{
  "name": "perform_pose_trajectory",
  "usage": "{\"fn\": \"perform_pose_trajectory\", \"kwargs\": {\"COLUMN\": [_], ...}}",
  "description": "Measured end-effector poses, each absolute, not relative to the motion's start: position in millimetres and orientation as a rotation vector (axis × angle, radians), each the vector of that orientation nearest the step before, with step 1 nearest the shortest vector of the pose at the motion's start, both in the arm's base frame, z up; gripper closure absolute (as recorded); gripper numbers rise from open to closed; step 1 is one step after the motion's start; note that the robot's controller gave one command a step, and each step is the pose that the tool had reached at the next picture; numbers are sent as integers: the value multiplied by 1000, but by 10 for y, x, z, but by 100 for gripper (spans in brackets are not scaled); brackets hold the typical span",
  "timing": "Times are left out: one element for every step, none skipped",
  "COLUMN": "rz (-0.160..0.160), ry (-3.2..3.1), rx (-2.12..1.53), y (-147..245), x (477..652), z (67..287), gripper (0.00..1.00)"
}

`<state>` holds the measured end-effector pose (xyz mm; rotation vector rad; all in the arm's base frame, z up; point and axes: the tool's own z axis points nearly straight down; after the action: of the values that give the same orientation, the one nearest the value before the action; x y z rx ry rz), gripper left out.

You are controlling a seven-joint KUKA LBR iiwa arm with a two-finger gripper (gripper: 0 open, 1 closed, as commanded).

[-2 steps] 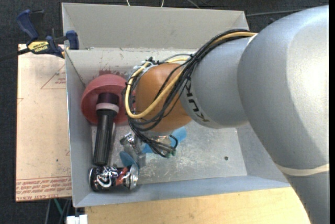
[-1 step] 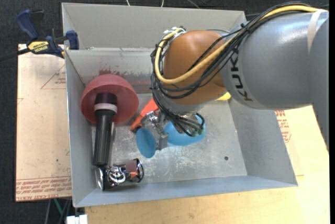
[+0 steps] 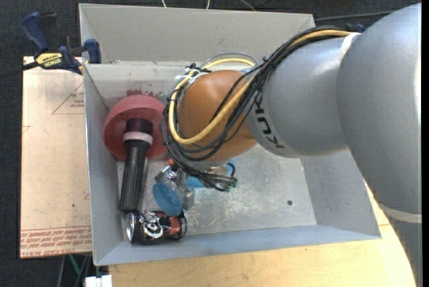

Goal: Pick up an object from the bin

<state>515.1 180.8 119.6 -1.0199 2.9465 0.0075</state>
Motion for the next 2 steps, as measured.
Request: {"fn": "perform_pose_trajectory", "kwargs": {"rz": [6,11], "ry": [3002,2909], "rx": [-826,-1123], "y": [1406,1823], "x": [6127,5294], "z": [1556,1406], "gripper": [100,100]}}
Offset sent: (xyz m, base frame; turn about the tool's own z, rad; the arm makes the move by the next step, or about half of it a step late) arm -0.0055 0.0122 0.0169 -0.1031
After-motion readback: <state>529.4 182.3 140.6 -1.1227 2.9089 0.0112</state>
